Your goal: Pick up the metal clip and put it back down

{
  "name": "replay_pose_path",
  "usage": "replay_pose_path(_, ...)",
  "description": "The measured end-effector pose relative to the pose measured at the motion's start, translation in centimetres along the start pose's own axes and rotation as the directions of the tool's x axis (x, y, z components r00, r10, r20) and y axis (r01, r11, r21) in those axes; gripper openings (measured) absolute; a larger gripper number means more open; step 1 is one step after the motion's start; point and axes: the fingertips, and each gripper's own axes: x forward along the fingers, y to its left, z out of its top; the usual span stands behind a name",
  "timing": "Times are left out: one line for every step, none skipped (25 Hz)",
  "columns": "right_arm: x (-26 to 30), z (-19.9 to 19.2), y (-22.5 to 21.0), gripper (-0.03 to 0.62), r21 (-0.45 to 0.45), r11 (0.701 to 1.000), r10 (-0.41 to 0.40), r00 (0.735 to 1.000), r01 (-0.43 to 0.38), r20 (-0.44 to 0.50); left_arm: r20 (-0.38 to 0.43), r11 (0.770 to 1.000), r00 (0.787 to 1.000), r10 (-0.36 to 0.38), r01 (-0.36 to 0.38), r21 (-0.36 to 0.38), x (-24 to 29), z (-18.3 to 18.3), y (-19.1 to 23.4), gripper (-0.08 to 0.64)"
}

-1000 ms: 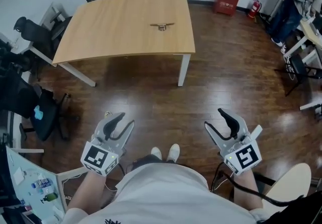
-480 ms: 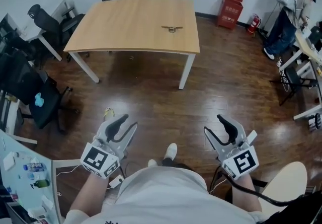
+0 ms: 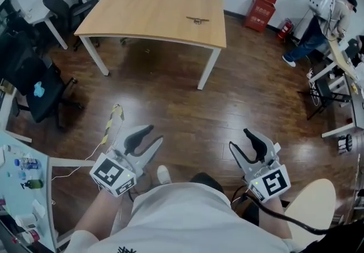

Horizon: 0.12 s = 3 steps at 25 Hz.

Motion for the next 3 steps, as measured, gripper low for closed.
replay_pose_path(0.14, 0.34, 0.14, 0.215, -0.010, 1.000, 0.001, 1.000, -0.001, 0.007, 0.006, 1.000, 1.000, -0.011, 0.011, -0.004, -0.29, 0.06, -0.23, 0.146)
replay_pose_path(0.28, 0.67, 0.33, 0.215, -0.020, 1.000, 0.002, 1.000, -0.001, 0.014, 0.013, 1.000, 1.000, -0.023, 0.023, -0.010, -0.58, 0.10, -0.48, 0.146)
replay_pose_path(0.41, 0.99, 0.53, 0.215, -0.031, 1.000, 0.002, 1.000, -0.002, 0.021, 0.020, 0.999, 0.999, -0.036, 0.037, -0.016, -0.86, 0.14, -0.74, 0.147)
